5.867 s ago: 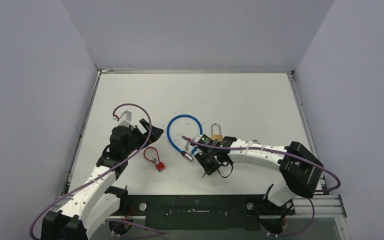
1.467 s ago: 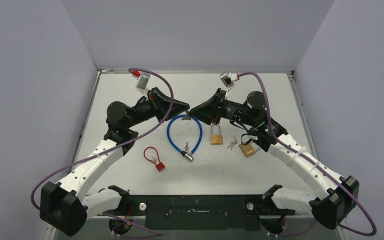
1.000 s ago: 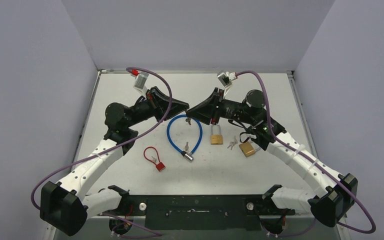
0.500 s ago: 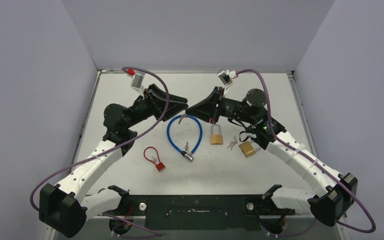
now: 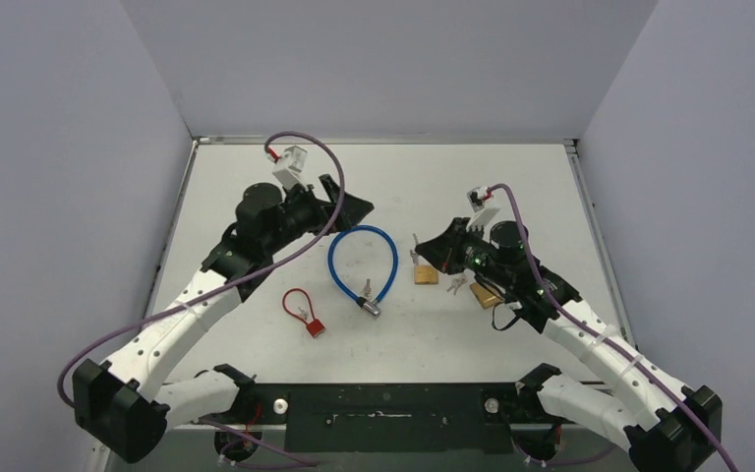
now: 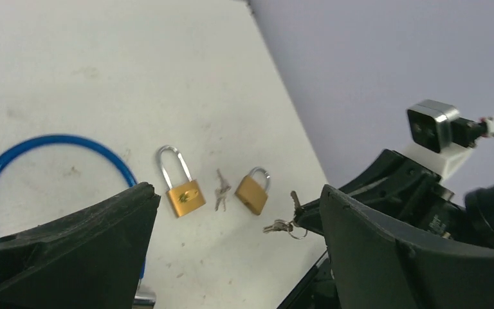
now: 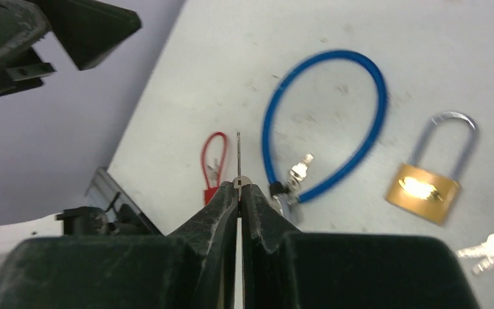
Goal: Unlock with the key
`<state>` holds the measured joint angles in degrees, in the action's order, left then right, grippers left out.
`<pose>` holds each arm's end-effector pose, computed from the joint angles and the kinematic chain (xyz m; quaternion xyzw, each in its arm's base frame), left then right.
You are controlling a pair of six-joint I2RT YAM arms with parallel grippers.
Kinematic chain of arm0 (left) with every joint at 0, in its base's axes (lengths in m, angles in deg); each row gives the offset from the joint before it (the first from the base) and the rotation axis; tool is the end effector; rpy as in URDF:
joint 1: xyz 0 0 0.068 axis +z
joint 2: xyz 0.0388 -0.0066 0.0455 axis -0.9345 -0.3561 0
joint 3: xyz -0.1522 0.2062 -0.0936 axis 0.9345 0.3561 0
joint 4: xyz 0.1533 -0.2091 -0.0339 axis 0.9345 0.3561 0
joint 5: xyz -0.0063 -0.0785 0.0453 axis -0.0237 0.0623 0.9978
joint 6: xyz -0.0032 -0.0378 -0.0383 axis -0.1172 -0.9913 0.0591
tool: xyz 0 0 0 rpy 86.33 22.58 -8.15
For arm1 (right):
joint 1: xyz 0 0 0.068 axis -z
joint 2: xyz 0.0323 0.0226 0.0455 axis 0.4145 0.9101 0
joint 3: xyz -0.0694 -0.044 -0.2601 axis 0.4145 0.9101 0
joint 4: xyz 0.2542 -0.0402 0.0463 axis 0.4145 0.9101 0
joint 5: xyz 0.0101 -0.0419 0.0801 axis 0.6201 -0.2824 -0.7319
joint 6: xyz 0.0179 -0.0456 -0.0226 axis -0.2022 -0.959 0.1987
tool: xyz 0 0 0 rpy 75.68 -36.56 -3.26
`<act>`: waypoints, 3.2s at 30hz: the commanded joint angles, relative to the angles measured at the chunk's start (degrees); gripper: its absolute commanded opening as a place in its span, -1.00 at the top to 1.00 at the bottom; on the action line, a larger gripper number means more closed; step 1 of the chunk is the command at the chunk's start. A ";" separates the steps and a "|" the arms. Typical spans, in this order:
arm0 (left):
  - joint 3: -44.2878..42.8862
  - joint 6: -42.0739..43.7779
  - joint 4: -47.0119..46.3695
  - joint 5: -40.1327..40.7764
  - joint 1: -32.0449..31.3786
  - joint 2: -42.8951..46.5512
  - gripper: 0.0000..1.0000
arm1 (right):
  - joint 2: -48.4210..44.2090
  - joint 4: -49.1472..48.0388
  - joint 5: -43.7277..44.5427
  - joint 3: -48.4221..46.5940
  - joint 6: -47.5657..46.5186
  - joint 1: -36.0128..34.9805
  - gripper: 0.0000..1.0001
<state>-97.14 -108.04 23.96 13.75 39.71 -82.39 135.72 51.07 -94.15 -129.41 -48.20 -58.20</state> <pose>0.2162 -0.1316 0.3664 -0.0028 0.7387 -0.4640 0.4889 0.1810 0.1361 0.3231 -0.0862 0.7803 0.4685 0.4053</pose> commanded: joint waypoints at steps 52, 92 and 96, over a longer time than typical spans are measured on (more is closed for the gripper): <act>-58.44 -7.31 56.11 36.21 -29.74 -81.26 -0.13 | -30.84 23.08 23.28 23.22 8.15 1.99 1.00; -32.01 -17.47 24.86 11.42 -9.98 -45.75 1.00 | 12.51 -25.74 0.59 17.54 3.02 0.99 1.00; -30.62 -17.73 22.47 9.90 -9.83 -45.26 1.00 | 15.35 -26.11 1.28 15.07 3.40 0.95 1.00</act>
<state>-128.00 -123.87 54.34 26.82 29.50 -132.83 149.54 31.55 -91.64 -110.11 -44.55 -56.89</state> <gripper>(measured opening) 0.559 0.038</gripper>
